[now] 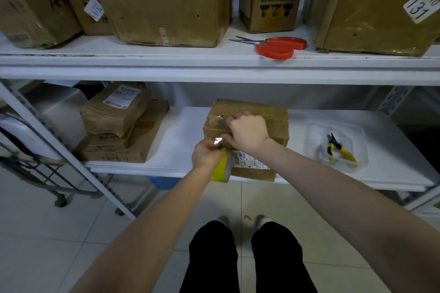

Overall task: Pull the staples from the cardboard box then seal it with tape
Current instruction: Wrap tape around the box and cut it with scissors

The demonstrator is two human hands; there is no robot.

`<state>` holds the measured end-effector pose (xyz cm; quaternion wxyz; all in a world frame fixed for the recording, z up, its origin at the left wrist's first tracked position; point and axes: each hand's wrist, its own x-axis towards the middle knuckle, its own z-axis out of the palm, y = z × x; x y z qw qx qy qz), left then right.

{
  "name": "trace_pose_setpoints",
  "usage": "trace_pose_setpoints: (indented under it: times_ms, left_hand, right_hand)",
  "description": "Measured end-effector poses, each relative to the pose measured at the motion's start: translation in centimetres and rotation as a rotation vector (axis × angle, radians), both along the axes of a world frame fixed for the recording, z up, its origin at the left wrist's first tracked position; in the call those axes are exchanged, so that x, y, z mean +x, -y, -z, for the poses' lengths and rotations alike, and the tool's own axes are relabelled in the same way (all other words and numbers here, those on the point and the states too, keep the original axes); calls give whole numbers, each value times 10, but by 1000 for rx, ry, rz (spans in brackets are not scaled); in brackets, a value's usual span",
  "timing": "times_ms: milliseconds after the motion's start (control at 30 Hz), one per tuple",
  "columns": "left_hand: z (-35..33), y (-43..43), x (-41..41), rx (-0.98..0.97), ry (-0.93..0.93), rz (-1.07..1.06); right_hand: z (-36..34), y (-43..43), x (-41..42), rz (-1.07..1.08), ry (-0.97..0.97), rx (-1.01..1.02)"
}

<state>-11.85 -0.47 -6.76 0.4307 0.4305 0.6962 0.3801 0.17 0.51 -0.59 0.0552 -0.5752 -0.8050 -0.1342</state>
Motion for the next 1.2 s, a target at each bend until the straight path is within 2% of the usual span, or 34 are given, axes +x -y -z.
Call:
trace_pose_setpoints:
  times_ms: [267,400,467,567,633,733,800,900,967,1067,1200]
  left_hand:
    - [1,-12,3,-56,33,21]
    - [-2,-10,5,-71,0,28]
    - [-3,-10,6,-66,-38,28]
    - [-7,-7,9,-70,-37,-14]
    - [-9,-6,12,-85,-32,-52]
    - [-9,-5,14,-101,-52,-76]
    - [-10,-4,14,-119,-50,-80]
    - [-11,-5,14,-138,-39,-83]
    - [-13,-4,13,-146,-47,-73]
    - [-13,-4,12,-156,-21,-39]
    - [-10,-4,11,-162,-2,-15]
  right_hand:
    - [5,2,-4,24,24,1]
    - [-20,11,4,-37,8,-37]
    - [-41,21,14,-221,-95,103]
    - [-76,37,30,-457,-223,491]
    - [-104,41,37,-435,-269,635]
    - [-136,41,50,-198,-312,696]
    - [-148,38,55,32,-294,585]
    - [-166,31,57,289,-380,172]
    - [-180,23,56,366,-461,-46]
    - [-195,11,55,412,-456,-175]
    - [-197,6,51,427,-432,-212]
